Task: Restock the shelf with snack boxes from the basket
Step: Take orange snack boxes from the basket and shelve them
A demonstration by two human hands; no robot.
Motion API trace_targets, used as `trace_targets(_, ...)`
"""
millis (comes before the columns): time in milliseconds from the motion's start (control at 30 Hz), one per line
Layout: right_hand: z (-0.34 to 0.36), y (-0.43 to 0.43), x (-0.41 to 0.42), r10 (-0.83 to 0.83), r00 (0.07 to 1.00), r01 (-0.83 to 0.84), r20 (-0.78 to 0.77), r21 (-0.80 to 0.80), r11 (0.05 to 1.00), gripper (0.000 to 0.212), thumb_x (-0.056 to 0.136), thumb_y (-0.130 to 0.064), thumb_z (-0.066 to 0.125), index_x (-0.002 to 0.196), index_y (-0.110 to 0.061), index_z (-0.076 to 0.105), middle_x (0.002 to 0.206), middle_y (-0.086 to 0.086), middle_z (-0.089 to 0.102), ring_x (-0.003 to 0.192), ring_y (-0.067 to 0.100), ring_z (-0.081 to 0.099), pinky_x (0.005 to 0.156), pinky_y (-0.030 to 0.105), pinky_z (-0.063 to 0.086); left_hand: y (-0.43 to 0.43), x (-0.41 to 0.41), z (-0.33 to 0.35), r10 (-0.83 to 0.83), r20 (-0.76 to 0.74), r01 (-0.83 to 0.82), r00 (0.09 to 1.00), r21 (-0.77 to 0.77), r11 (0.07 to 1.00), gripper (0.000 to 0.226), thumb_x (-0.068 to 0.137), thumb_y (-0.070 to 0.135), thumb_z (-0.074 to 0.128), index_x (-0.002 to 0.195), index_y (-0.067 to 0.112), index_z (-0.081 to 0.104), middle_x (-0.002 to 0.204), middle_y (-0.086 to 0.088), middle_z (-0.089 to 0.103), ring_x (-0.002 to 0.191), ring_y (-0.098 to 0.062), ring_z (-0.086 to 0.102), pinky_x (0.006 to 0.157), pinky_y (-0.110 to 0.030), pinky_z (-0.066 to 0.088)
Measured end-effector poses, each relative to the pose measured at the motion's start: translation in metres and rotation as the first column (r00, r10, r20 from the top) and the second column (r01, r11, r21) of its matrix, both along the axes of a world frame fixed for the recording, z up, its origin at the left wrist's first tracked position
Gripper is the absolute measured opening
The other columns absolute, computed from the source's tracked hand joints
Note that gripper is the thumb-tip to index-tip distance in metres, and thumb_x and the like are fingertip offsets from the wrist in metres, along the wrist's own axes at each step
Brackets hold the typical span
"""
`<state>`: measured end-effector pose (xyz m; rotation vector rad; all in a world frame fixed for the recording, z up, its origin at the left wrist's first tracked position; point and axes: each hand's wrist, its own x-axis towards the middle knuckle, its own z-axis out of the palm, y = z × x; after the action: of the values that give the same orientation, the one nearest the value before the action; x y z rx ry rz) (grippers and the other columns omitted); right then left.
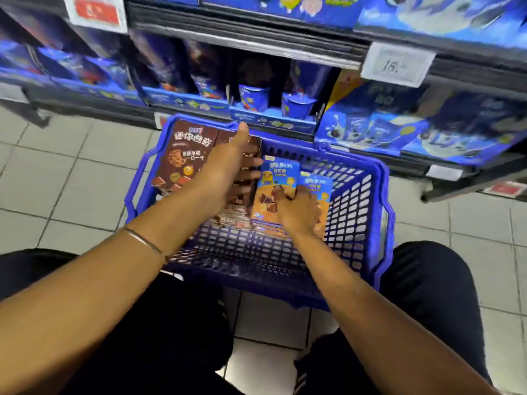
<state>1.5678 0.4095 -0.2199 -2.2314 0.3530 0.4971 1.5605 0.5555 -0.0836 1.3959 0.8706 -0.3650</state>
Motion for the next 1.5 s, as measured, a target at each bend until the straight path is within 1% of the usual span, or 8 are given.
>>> trace_targets(167, -0.005, 0.005, -0.008, -0.034, 0.999, 0.032, 0.028, 0.056, 0.998, 0.046, 0.09, -0.035, 0.066, 0.127, -0.011, 0.053, 0.126, 0.015, 0.054, 0.106, 0.031, 0.052, 0.086, 0.038, 0.043, 0.004, 0.0, 0.009, -0.032, 0.056, 0.032, 0.998, 0.008, 0.999, 0.044, 0.108, 0.063, 0.042, 0.107, 0.027, 0.068, 0.111, 0.001, 0.078, 0.1, -0.019, 0.07, 0.077, -0.033, 0.048)
trace_targets(400, -0.005, -0.001, -0.016, -0.207, 0.977, 0.209, -0.047, 0.37, 0.905, 0.031, 0.089, -0.014, 0.073, 0.094, -0.033, 0.048, 0.09, 0.012, 0.074, 0.083, 0.039, 0.072, 0.072, 0.048, 0.057, -0.015, 0.011, 0.019, -0.098, 0.098, 0.102, 0.99, -0.042, 0.994, 0.041, 0.11, 0.059, 0.043, 0.115, 0.027, 0.068, 0.114, 0.002, 0.077, 0.102, -0.019, 0.072, 0.084, -0.038, 0.051)
trace_targets(533, 0.008, -0.016, -0.014, -0.237, 0.965, 0.263, -0.114, 0.465, 0.845, 0.031, 0.089, -0.024, 0.078, 0.112, -0.024, 0.057, 0.103, 0.017, 0.074, 0.083, 0.028, 0.07, 0.07, 0.038, 0.055, -0.025, 0.013, 0.021, -0.106, 0.13, 0.102, 0.986, 0.035, 0.994, 0.041, 0.109, 0.057, 0.047, 0.125, 0.024, 0.066, 0.118, 0.002, 0.073, 0.109, -0.019, 0.071, 0.083, -0.038, 0.052)
trace_targets(700, 0.056, -0.037, -0.004, -0.314, 0.945, 0.302, -0.091, 0.614, 0.73, 0.037, 0.093, -0.021, 0.073, 0.125, -0.008, 0.06, 0.093, 0.014, 0.077, 0.081, 0.023, 0.073, 0.079, 0.039, 0.058, -0.036, 0.013, 0.015, -0.06, 0.208, 0.032, 0.976, 0.136, 0.99, 0.032, 0.109, 0.047, 0.055, 0.087, 0.027, 0.045, 0.093, 0.001, 0.05, 0.077, -0.011, 0.049, 0.071, -0.033, 0.04)
trace_targets(767, 0.077, -0.042, 0.002, -0.328, 0.943, 0.282, -0.054, 0.653, 0.703, 0.035, 0.094, -0.023, 0.072, 0.124, -0.006, 0.063, 0.093, 0.011, 0.078, 0.085, 0.025, 0.076, 0.078, 0.039, 0.062, -0.039, 0.011, 0.012, -0.061, 0.197, 0.039, 0.978, 0.114, 0.993, 0.032, 0.107, 0.053, 0.056, 0.104, 0.022, 0.051, 0.097, 0.004, 0.051, 0.081, -0.009, 0.05, 0.068, -0.03, 0.039)
trace_targets(967, 0.123, -0.038, 0.005, -0.254, 0.966, 0.149, 0.037, 0.727, 0.671, 0.028, 0.095, -0.022, 0.07, 0.12, -0.01, 0.069, 0.097, 0.014, 0.078, 0.091, 0.03, 0.075, 0.085, 0.045, 0.062, -0.048, 0.006, 0.019, -0.133, 0.161, 0.143, 0.978, -0.052, 0.988, 0.078, 0.097, 0.07, 0.06, 0.154, 0.017, 0.052, 0.153, -0.01, 0.06, 0.135, -0.035, 0.062, 0.116, -0.057, 0.047)
trace_targets(1167, 0.135, -0.033, -0.003, -0.213, 0.976, 0.119, 0.037, 0.73, 0.673, 0.033, 0.094, -0.021, 0.072, 0.124, -0.009, 0.065, 0.099, 0.013, 0.078, 0.094, 0.032, 0.076, 0.091, 0.052, 0.059, -0.044, 0.004, 0.017, -0.064, 0.225, 0.06, 0.972, 0.021, 0.998, 0.046, 0.104, 0.05, 0.064, 0.133, 0.014, 0.068, 0.115, -0.001, 0.078, 0.094, -0.011, 0.077, 0.074, -0.026, 0.059)
trace_targets(1500, 0.115, -0.045, 0.005, -0.15, 0.988, 0.129, -0.037, 0.73, 0.671, 0.043, 0.098, -0.048, 0.06, 0.124, -0.014, 0.067, 0.105, 0.005, 0.078, 0.096, 0.019, 0.074, 0.08, 0.038, 0.057, -0.035, 0.011, 0.02, -0.017, 0.201, 0.03, 0.979, -0.064, 0.997, 0.064, 0.096, 0.047, 0.076, 0.143, 0.008, 0.058, 0.118, -0.013, 0.079, 0.099, -0.032, 0.081, 0.094, -0.053, 0.064)
